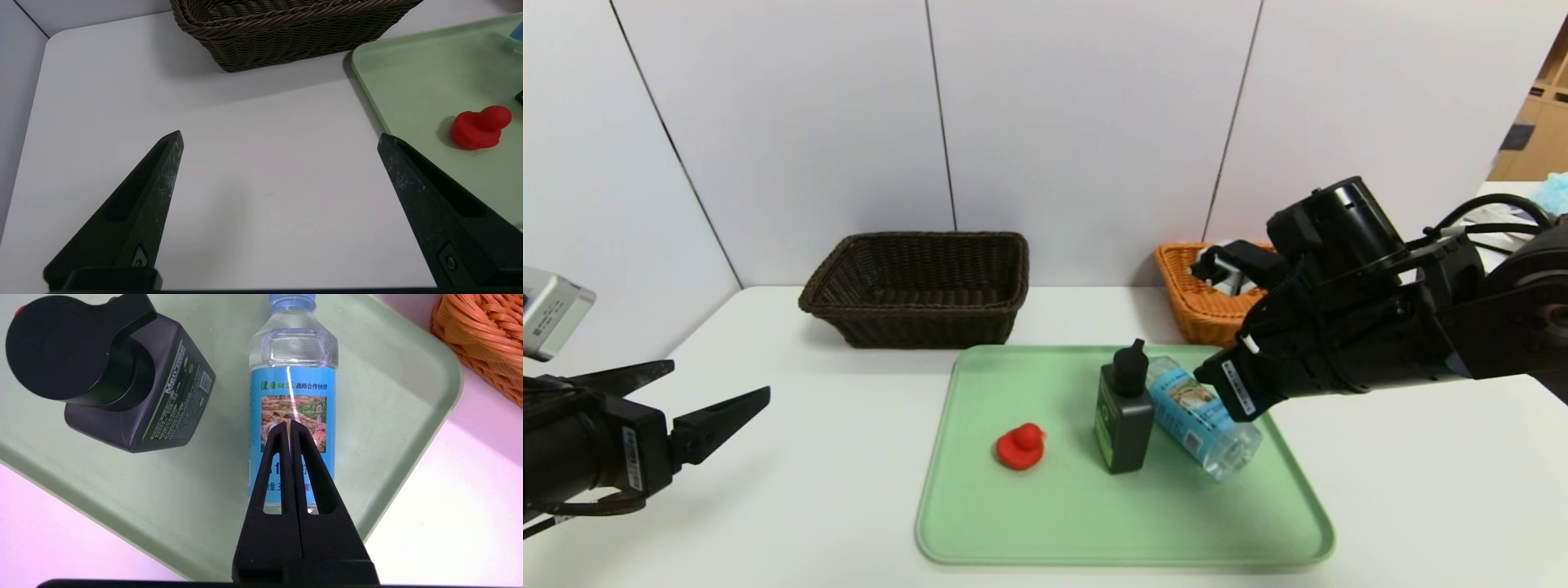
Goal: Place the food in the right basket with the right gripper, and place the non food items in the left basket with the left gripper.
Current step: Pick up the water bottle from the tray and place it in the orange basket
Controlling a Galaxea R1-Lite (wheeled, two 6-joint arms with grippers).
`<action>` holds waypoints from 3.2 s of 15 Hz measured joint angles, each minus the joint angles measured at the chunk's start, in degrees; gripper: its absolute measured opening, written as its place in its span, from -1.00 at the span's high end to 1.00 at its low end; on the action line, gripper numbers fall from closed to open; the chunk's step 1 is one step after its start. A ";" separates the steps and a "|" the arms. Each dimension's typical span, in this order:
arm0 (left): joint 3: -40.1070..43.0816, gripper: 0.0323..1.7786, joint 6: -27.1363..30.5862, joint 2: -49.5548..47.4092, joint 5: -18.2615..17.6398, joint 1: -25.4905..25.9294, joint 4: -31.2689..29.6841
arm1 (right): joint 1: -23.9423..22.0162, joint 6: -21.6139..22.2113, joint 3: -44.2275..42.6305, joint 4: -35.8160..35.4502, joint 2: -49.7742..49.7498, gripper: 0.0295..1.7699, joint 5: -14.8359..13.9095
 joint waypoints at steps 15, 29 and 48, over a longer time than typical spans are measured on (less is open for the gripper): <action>0.05 -0.90 0.02 -0.54 0.02 -0.02 0.00 | 0.63 0.02 1.07 -0.09 -0.80 -0.58 0.01; -0.13 -0.90 0.00 -0.66 0.09 0.00 0.07 | -0.07 -0.30 0.15 -0.01 3.77 -0.87 -0.02; -0.13 -0.90 0.00 -0.24 0.02 -0.02 0.07 | -0.83 -0.20 -1.84 -0.63 12.31 -0.91 -0.10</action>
